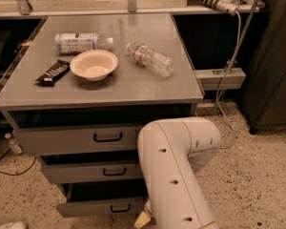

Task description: Open bottom drawer

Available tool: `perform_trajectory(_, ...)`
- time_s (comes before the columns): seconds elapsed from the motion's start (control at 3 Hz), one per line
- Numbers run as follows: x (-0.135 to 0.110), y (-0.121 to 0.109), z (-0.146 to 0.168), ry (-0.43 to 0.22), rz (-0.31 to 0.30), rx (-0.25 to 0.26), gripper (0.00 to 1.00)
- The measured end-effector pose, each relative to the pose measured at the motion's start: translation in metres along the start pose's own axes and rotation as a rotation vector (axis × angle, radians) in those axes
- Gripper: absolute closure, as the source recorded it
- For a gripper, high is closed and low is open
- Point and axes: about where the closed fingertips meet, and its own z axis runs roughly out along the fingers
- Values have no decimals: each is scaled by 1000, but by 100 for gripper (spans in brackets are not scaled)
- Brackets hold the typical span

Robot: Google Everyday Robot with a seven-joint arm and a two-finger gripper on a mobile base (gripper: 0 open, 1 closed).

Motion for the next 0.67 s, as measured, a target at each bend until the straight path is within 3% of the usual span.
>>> perform_trajectory(0.33,0,0,-1,0,0,0,0)
perform_trajectory(0.67,22,22,-13,31,32,-20,0)
